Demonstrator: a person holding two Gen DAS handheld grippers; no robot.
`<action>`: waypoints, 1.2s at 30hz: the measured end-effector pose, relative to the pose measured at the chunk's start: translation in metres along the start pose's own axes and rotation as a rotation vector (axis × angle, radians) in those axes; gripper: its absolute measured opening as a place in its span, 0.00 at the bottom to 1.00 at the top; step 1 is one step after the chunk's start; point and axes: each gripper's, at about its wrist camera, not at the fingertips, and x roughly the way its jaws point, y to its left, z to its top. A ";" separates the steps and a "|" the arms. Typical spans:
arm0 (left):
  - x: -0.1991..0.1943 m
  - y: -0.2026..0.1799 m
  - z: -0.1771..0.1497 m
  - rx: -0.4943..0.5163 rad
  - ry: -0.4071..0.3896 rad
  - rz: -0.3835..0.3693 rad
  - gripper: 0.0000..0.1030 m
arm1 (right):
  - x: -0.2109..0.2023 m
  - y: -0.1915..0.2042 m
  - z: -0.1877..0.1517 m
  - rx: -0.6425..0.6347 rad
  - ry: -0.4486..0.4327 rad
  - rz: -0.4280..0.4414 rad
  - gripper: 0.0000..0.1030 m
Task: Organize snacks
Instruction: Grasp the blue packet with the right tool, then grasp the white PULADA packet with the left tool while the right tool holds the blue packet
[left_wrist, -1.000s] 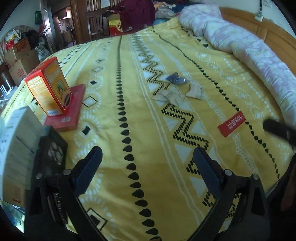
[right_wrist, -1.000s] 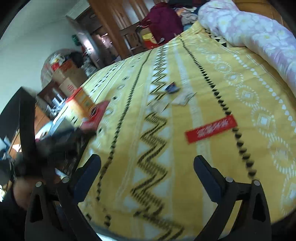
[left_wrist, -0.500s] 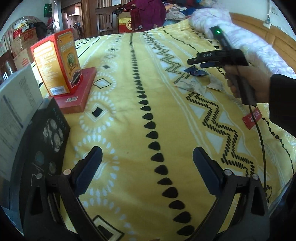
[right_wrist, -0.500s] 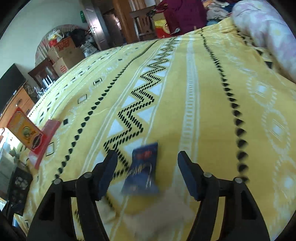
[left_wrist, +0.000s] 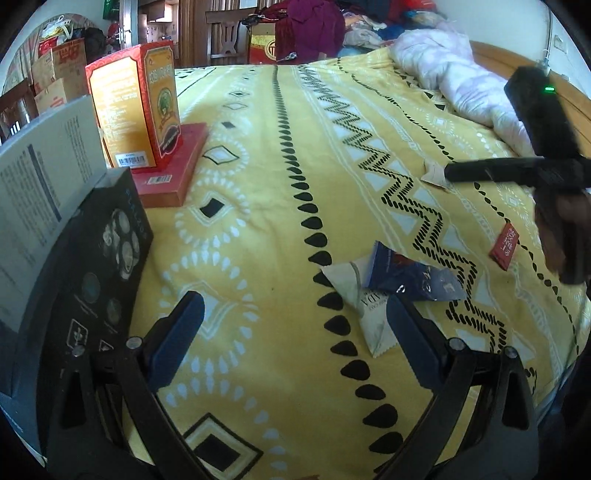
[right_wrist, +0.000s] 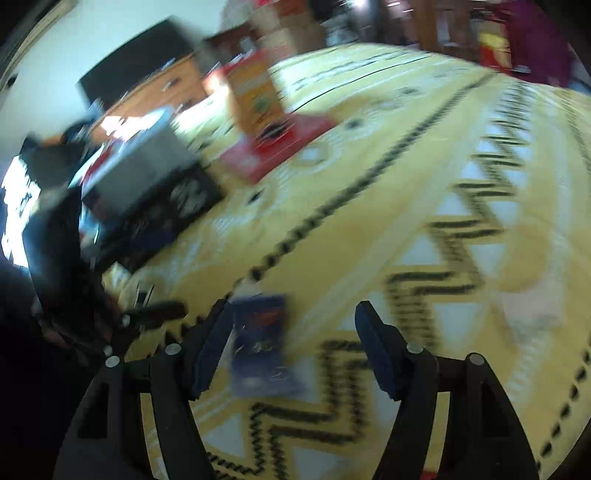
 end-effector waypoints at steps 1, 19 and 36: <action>-0.001 -0.001 0.000 0.002 -0.004 -0.003 0.96 | -0.004 -0.028 0.001 0.077 -0.018 -0.072 0.74; -0.018 0.015 -0.020 -0.040 0.028 -0.041 0.97 | 0.002 0.091 -0.025 -0.024 0.030 0.029 0.77; 0.012 -0.004 -0.001 -0.087 0.107 -0.126 0.96 | 0.006 0.060 -0.076 0.245 0.018 -0.184 0.41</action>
